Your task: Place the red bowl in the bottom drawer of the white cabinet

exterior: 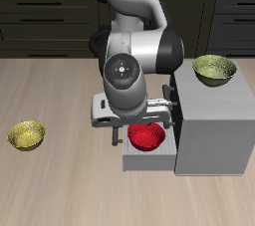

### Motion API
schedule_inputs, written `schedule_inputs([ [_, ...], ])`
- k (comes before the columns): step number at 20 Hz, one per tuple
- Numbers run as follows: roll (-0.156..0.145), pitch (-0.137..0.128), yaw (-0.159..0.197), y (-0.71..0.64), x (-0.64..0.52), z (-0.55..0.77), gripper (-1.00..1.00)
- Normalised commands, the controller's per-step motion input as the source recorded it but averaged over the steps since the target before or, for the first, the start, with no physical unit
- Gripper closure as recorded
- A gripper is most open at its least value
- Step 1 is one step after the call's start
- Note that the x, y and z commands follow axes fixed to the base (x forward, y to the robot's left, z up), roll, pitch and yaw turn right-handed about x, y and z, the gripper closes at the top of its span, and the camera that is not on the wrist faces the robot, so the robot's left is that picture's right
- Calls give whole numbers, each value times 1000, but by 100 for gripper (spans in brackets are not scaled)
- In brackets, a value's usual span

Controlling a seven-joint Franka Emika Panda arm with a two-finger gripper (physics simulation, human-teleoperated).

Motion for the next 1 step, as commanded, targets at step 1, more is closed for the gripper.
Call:
schedule_inputs([
  [1, -24, -13, 5, -22, 54, 106, -100],
])
